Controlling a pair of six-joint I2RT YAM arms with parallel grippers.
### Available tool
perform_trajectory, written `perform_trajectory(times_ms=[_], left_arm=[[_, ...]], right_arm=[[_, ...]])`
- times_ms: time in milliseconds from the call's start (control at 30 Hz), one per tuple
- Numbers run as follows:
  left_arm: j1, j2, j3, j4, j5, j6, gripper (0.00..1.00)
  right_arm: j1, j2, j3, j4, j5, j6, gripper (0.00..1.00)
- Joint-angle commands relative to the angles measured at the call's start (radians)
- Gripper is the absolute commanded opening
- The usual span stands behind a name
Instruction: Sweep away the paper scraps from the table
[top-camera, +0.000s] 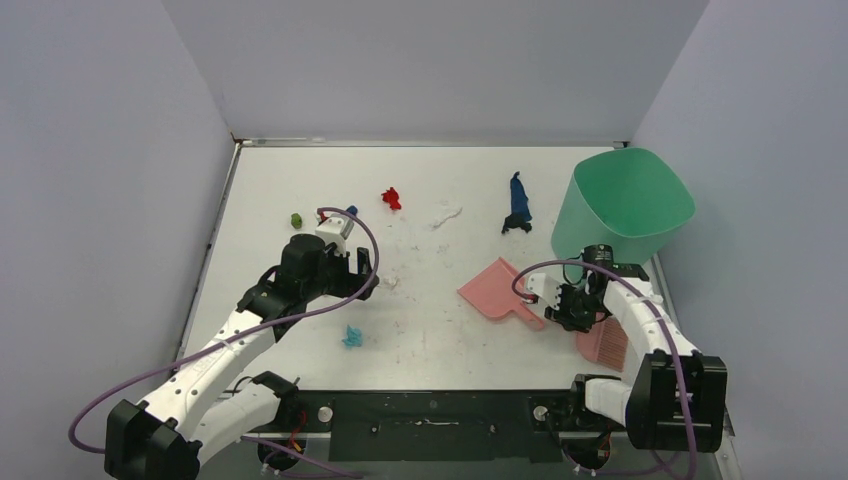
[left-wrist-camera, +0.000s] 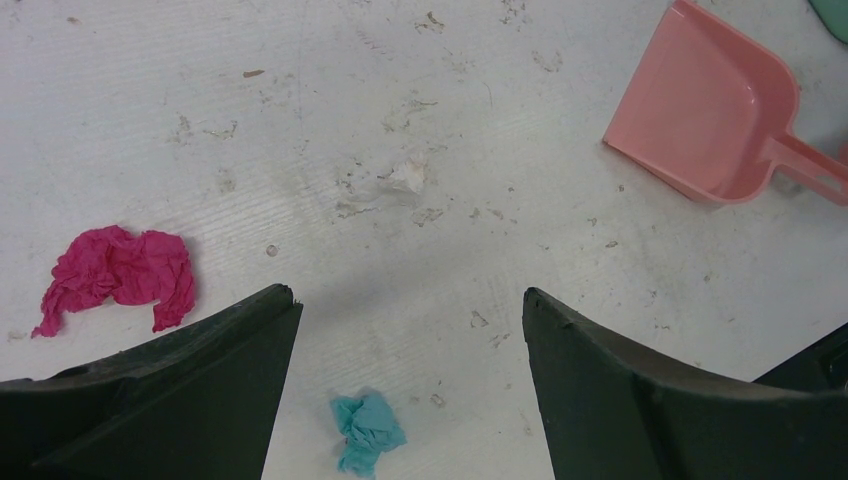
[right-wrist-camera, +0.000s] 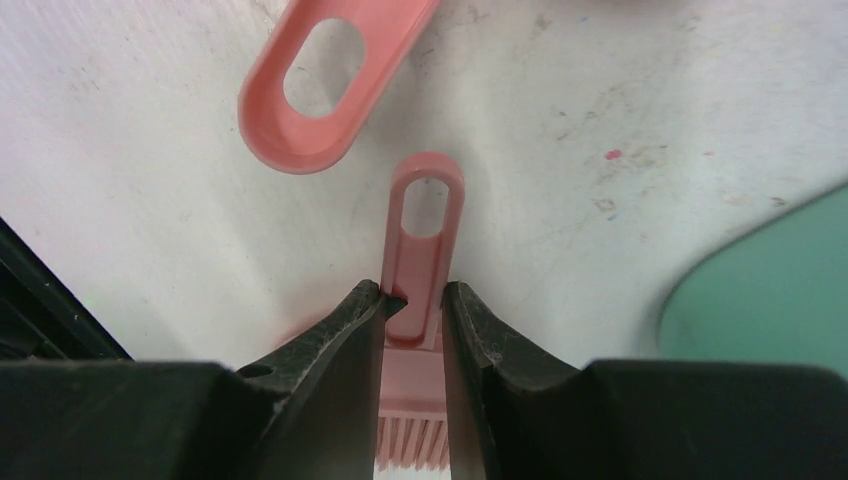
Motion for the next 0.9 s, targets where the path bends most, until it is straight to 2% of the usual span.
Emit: perform_trajectory(times_ms=[0, 333, 500, 667, 867], left_arm=[[-0.006, 0.0, 0.034, 0.044, 0.004, 0.011, 0.81], [-0.024, 0.025, 0.041, 0.048, 0.023, 0.015, 0.81], [-0.07, 0.063, 0.084, 0.071, 0.073, -0.041, 0.78], [-0.25, 0.147, 0.185, 0.106, 0.025, -0.145, 0.76], [-0.475, 0.331, 0.357, 0.202, -0.016, -0.28, 0.76]], right_arm=[[0.006, -0.081, 0.057, -0.065, -0.073, -0.007, 0.13], [0.007, -0.164, 0.11, -0.149, -0.108, 0.013, 0.11], [0.007, -0.206, 0.151, -0.186, -0.146, 0.029, 0.1], [0.009, -0.249, 0.197, -0.21, -0.175, 0.058, 0.09], [0.011, -0.277, 0.187, -0.202, -0.23, 0.093, 0.08]])
